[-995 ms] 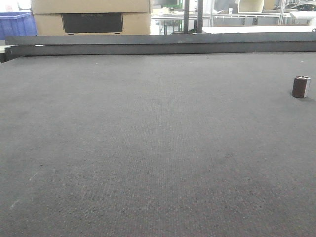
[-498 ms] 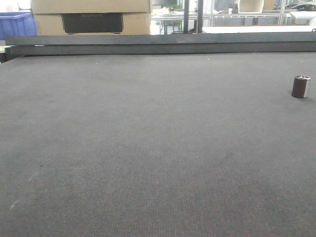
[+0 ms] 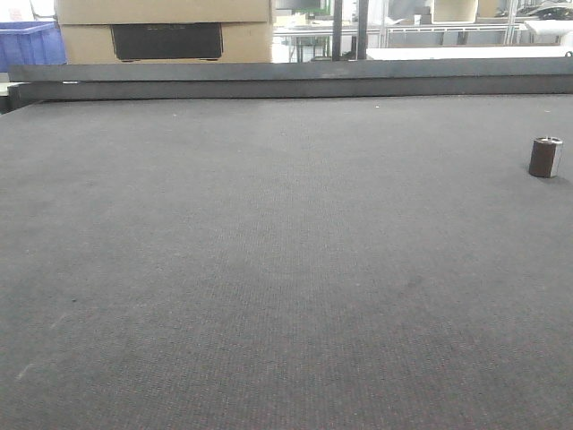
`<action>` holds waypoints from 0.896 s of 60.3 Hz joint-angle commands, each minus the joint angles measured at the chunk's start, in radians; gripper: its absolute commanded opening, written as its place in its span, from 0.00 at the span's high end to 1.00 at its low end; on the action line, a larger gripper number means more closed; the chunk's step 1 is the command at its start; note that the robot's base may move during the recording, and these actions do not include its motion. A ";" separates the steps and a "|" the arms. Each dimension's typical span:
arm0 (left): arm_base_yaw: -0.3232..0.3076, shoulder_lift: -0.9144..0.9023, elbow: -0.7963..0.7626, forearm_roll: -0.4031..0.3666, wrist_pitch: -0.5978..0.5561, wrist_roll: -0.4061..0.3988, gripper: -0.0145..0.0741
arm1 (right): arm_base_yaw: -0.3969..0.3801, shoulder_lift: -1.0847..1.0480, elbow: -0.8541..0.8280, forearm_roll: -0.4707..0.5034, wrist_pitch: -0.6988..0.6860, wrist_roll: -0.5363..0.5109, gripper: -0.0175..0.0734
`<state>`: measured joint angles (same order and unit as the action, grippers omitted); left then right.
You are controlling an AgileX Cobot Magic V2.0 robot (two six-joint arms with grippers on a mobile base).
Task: Place cylindrical capacitor in blue bin on shelf
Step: 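Lower the open right gripper over the dark-brown capacitor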
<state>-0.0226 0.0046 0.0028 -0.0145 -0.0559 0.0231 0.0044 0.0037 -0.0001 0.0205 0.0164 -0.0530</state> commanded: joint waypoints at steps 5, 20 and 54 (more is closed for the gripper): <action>0.000 -0.005 -0.003 -0.005 -0.161 -0.009 0.96 | -0.004 -0.004 -0.029 -0.003 -0.187 0.000 0.99; 0.000 0.038 -0.311 -0.005 0.123 -0.009 0.96 | -0.002 0.003 -0.375 -0.003 0.026 0.000 0.99; -0.003 0.364 -0.584 -0.009 0.380 -0.009 0.24 | -0.002 0.524 -0.674 -0.003 0.191 0.000 0.18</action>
<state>-0.0226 0.3444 -0.5742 -0.0145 0.3226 0.0231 0.0044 0.4732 -0.6679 0.0205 0.2248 -0.0530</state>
